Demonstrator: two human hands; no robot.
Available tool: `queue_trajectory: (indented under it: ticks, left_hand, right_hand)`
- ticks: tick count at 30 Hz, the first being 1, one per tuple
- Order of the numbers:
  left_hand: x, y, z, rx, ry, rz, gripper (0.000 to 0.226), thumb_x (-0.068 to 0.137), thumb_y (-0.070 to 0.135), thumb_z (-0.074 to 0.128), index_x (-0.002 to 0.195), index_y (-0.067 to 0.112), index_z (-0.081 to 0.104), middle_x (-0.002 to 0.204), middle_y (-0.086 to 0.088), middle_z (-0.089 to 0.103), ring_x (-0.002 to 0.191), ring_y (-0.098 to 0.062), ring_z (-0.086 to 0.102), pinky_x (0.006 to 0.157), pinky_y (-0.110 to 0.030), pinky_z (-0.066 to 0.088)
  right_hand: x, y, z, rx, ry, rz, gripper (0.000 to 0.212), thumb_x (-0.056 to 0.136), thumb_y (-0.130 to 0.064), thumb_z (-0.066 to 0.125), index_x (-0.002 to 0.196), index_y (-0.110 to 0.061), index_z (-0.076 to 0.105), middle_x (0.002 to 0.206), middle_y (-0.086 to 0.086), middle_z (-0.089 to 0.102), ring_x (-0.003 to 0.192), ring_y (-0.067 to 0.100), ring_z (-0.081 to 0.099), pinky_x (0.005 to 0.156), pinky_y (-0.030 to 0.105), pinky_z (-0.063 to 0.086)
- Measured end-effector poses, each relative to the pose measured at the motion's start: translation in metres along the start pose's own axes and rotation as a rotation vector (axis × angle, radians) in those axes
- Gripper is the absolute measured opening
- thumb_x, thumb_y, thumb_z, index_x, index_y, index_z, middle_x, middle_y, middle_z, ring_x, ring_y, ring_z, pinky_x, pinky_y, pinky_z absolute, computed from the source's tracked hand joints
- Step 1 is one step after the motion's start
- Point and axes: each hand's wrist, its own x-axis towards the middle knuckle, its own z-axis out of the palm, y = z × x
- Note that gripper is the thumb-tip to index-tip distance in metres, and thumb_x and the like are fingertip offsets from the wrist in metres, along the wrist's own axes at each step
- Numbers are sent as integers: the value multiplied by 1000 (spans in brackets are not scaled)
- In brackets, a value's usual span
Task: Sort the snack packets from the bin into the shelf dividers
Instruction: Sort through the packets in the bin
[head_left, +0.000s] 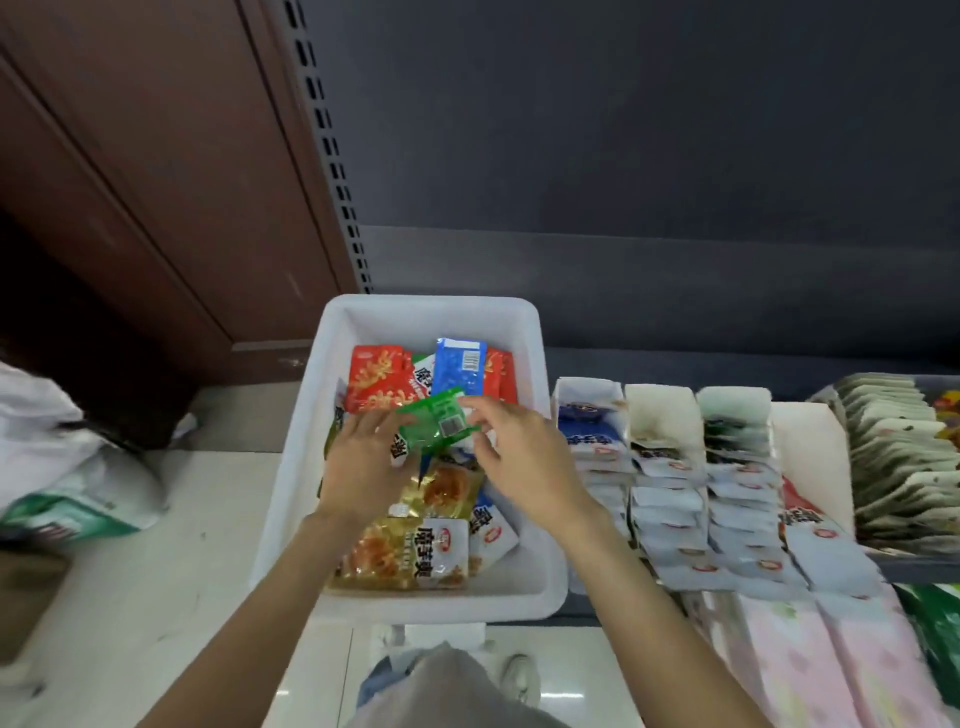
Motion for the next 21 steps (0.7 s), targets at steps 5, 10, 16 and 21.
queue_trajectory:
  ticks: [5,10,16,21]
  left_hand:
    - [8,-11,15,190,-204,-22,72,81,44,64,141,18,35,140,-4,37,129,-26,30,111,-36,27]
    - [11,-16,5,-74,-159,-76,68,83,34,65,142,16,34,142,-2,38,132,-21,32,111,-31,27]
    - [12,-3,-27,-787,270,-122,51,87,27,64,132,27,41,132,9,44,125,-6,40,101,-21,35]
    - [19,15,-30,-1206,-167,-191,39,84,28,65,122,27,54,116,3,65,110,-18,61,88,-29,51]
  right_hand:
    - [47,6,76,-322,-278,-112,66,86,1,57,145,-15,33,151,4,34,141,21,26,116,36,19]
    - [52,4,91,-386,-218,-179,55,87,-3,56,138,-16,41,136,7,52,124,25,50,94,38,46]
    - [37,-1,55,526,112,369,29,94,-13,56,123,-19,54,103,-1,70,88,14,68,70,30,56]
    - [21,-11,30,1264,148,582,22,92,-4,55,112,-13,53,100,4,71,86,16,69,62,25,54]
